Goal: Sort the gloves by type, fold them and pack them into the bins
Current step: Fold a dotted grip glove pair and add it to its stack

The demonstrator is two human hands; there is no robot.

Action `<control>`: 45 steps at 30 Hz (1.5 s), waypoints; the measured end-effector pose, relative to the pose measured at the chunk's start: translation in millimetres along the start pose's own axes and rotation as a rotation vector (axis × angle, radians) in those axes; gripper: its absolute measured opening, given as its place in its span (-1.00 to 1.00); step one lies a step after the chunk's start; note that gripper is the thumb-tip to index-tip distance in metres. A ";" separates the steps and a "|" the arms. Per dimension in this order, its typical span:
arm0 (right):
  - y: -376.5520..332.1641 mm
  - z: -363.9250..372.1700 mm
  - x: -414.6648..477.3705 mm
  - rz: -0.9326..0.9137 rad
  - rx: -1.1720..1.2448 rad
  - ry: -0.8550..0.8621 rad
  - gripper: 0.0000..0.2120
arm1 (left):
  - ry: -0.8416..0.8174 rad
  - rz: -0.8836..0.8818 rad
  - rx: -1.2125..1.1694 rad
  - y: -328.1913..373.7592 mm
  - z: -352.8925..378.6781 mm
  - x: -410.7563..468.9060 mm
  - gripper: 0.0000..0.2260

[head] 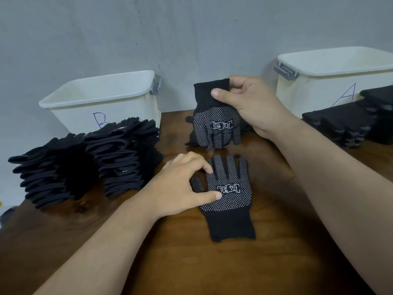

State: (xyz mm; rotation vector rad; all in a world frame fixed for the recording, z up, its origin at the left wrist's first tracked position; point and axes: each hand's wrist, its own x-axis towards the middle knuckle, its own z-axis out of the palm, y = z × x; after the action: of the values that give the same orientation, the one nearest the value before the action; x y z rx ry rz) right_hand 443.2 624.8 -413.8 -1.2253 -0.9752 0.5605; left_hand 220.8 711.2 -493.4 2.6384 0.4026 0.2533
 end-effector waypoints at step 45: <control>27.0 -15.7 -139.0 -0.125 -0.909 -0.651 -0.73 | 0.060 -0.202 -0.119 10.7 -21.1 -8.9 -0.76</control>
State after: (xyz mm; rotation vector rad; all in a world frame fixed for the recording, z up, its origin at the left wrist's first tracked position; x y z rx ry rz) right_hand 390.8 512.0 -483.5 -1.7960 -1.9793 0.4214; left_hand 209.9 707.9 -470.8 2.4565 0.6487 0.2826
